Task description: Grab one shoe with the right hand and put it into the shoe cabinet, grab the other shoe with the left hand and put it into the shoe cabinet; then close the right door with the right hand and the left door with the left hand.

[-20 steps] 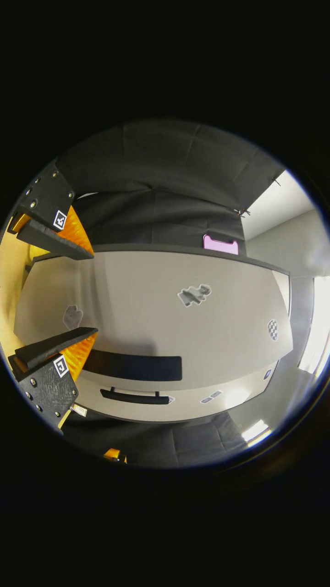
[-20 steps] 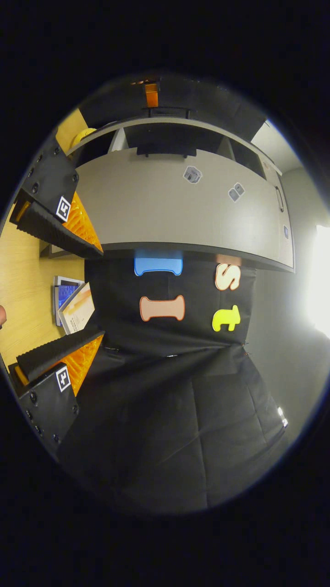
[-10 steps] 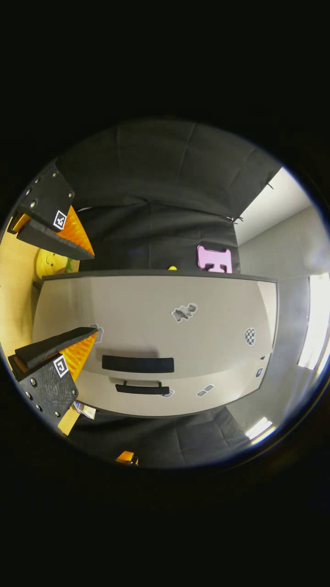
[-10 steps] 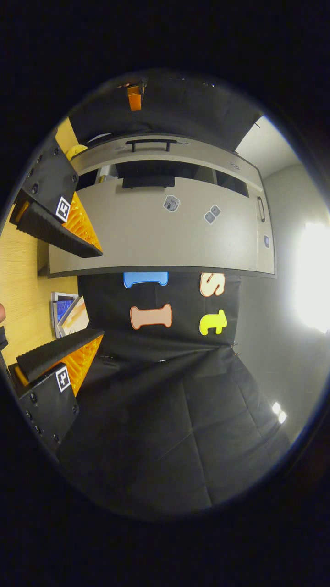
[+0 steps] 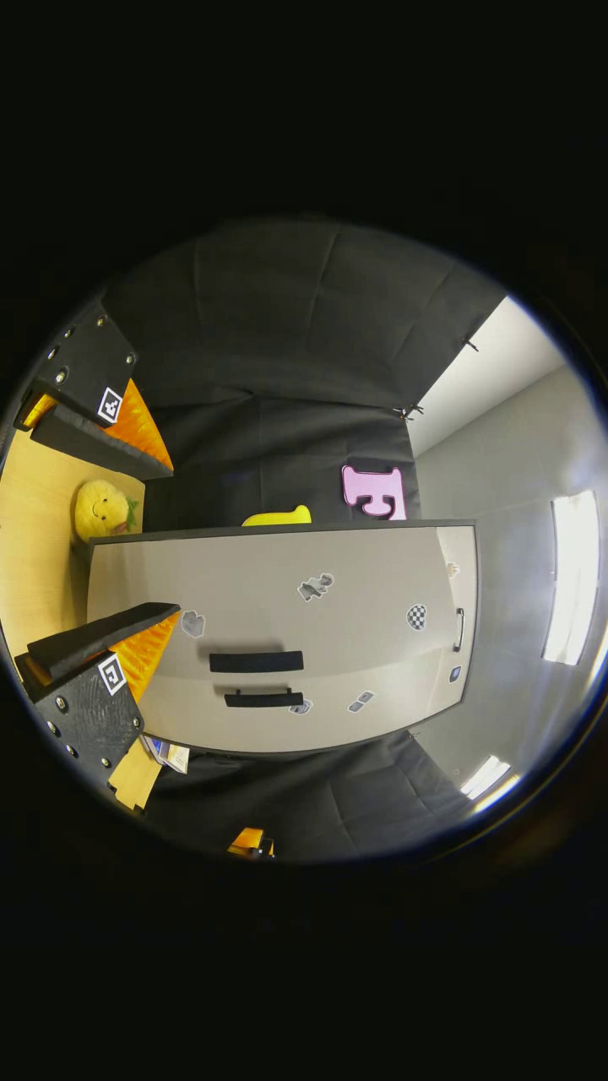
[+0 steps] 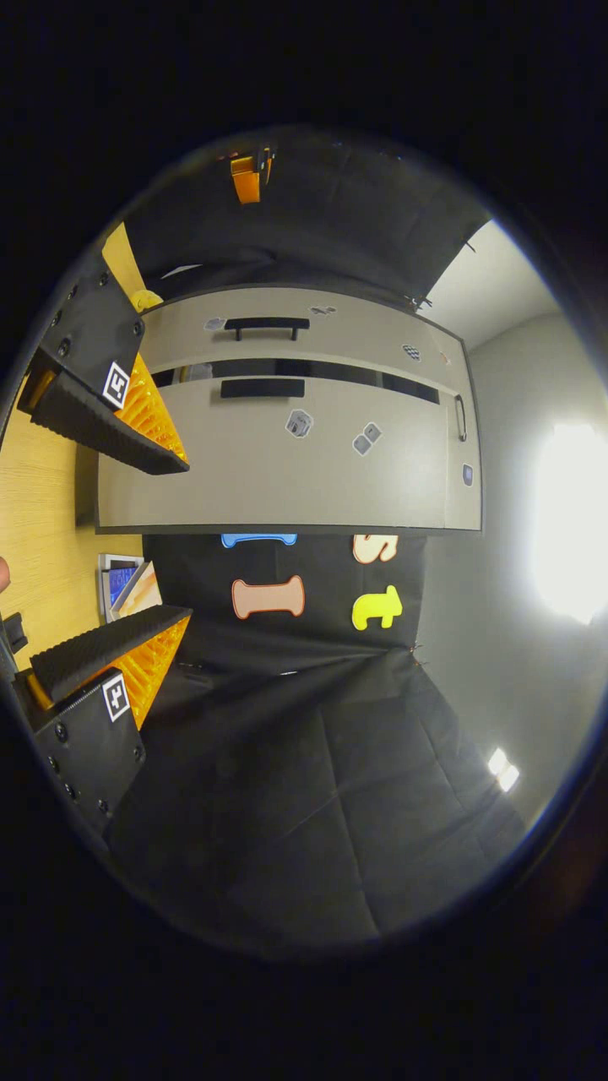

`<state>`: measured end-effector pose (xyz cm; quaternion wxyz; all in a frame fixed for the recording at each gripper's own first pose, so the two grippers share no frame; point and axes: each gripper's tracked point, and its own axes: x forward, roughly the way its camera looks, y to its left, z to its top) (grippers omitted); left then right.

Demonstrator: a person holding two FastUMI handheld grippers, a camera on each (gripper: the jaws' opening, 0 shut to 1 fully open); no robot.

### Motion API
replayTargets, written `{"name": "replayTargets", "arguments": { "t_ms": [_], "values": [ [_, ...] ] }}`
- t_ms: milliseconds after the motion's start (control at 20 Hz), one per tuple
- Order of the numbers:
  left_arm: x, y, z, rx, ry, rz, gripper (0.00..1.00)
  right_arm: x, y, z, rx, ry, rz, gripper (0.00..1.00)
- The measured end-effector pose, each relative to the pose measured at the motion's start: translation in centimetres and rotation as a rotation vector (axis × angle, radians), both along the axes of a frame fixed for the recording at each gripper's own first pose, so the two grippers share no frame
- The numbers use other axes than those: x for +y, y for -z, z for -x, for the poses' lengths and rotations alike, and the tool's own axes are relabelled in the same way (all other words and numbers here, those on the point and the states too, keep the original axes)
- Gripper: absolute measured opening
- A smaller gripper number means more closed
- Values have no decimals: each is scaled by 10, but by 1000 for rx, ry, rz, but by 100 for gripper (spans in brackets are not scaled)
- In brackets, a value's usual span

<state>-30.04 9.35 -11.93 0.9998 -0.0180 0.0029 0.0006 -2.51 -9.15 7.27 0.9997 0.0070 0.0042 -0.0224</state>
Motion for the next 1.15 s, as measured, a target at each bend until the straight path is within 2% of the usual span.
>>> {"name": "replayTargets", "arguments": {
  "t_ms": [450, 1150],
  "values": [
    [5, 9, 48, 20, 9, -21, 79, 23, 3, 39, -12, -31, -7, 98],
    [23, 13, 60, 27, 0, -34, 79, 44, -3, 48, -19, -41, -1, 98]
  ]
}}
